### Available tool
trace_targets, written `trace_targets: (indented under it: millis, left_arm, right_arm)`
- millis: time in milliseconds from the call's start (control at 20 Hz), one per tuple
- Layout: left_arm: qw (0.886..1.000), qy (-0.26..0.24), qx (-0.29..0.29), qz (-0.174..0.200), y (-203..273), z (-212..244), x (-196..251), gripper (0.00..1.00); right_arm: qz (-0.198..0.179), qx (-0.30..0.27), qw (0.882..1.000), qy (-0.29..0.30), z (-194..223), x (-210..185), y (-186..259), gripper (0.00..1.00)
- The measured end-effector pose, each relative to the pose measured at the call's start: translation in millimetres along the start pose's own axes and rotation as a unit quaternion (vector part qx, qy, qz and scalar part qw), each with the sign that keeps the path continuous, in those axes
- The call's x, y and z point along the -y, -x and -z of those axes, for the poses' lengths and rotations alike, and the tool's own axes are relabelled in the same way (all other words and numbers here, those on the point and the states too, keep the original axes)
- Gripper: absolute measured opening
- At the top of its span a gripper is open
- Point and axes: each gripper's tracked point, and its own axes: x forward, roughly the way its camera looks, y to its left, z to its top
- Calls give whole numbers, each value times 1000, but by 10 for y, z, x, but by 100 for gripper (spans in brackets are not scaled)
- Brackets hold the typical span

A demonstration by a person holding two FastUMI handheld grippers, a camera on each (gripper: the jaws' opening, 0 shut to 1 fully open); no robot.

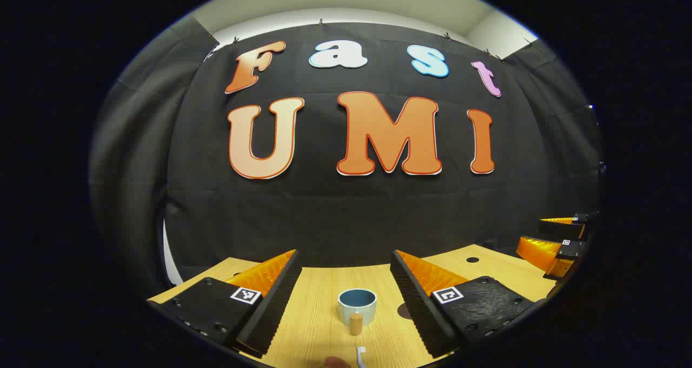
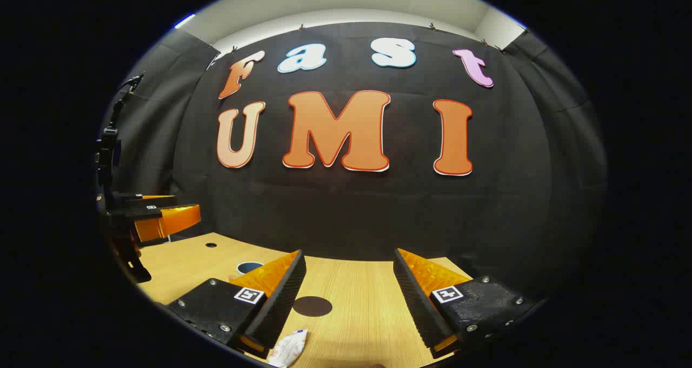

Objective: Put the toothbrush and toothpaste on the desktop into the cup, then pick up the cup and place it on the coaster on the desktop.

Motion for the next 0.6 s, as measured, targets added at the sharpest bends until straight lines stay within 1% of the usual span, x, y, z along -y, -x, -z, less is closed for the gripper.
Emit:
trace_targets:
  millis: [100,200,300,450,600]
  left_arm:
    - [1000,0,-5,5,37,78,3,99]
    - [1000,-2,-5,-3,58,111,-52,100]
    - [1000,3,-2,-8,80,83,-90,99]
    - [1000,-2,8,-23,100,-11,-145,99]
    - [1000,-5,15,-22,93,-65,-97,99]
  right_arm:
    - [-3,-5,1000,-5,36,-49,-23,97]
    - [-6,-9,1000,-6,61,-87,-60,97]
    - [-8,-10,1000,-6,66,-97,-39,97]
    - [-13,-6,1000,-7,8,-148,-61,97]
    - [-12,-6,1000,-4,6,-184,-86,97]
